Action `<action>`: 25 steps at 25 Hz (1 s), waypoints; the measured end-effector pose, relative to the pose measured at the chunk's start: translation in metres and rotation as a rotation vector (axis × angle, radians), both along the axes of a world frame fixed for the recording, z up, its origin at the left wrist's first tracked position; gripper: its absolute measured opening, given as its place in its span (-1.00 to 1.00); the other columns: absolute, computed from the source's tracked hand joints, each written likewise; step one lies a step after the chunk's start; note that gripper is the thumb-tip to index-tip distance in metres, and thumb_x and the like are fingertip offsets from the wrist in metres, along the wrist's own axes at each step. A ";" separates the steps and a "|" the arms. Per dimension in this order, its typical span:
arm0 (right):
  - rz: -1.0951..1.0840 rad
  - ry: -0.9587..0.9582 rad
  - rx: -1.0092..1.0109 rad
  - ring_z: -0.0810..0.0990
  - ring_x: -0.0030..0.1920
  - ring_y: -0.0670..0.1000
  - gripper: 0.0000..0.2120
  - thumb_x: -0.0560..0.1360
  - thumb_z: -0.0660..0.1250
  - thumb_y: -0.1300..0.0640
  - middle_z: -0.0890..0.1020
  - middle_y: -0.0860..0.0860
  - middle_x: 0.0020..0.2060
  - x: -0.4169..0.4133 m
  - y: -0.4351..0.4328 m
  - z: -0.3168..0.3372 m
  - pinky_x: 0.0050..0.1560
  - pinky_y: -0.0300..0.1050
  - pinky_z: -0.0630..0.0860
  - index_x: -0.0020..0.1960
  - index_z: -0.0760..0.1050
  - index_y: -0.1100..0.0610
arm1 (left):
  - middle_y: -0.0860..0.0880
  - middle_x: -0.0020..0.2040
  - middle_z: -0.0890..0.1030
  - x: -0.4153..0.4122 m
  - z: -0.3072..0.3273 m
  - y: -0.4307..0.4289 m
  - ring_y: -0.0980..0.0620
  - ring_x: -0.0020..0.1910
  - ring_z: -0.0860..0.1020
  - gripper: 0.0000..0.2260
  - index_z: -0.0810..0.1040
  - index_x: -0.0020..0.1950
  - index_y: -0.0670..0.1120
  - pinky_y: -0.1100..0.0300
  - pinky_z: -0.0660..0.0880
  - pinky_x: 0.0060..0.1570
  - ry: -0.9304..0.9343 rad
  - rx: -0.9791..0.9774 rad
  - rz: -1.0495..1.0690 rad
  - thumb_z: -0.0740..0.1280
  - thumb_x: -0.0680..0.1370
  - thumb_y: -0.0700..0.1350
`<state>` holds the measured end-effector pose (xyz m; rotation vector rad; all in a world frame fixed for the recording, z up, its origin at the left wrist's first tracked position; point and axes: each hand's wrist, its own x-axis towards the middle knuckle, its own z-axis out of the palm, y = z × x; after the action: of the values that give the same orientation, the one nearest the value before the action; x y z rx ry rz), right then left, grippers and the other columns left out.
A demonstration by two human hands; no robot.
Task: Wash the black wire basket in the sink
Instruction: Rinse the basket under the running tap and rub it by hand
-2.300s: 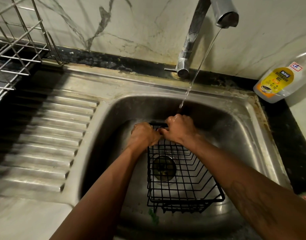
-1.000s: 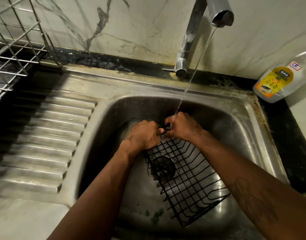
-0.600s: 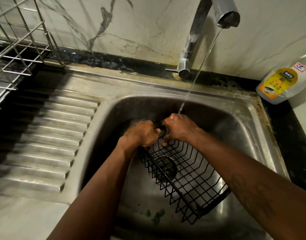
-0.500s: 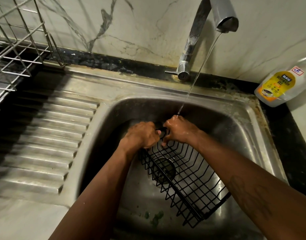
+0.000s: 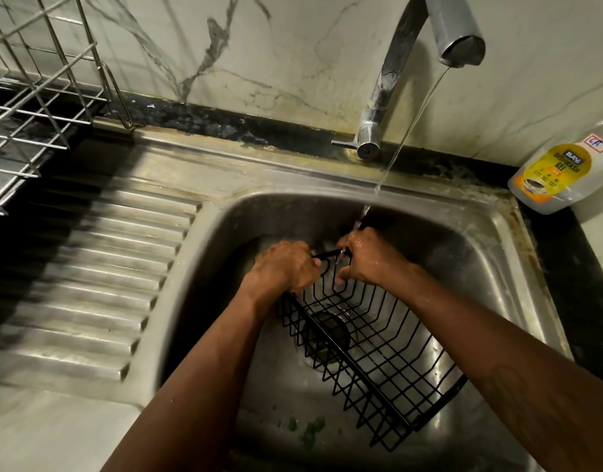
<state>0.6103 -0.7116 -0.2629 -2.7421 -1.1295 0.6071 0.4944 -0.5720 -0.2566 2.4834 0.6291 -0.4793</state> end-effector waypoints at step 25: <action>-0.046 -0.032 0.018 0.56 -0.25 -0.01 -0.77 0.69 0.15 -0.03 0.57 0.01 -0.19 -0.010 0.005 -0.010 -0.24 -0.07 0.49 0.00 0.53 0.00 | -0.12 0.35 0.53 -0.003 0.014 -0.004 -0.13 0.27 0.51 -0.58 0.51 0.35 0.00 0.01 0.45 0.25 0.086 0.057 -0.072 0.13 0.59 0.13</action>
<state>0.6004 -0.7065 -0.2733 -2.7640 -1.0698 0.5464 0.4911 -0.5761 -0.2426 2.5571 0.5962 -0.6069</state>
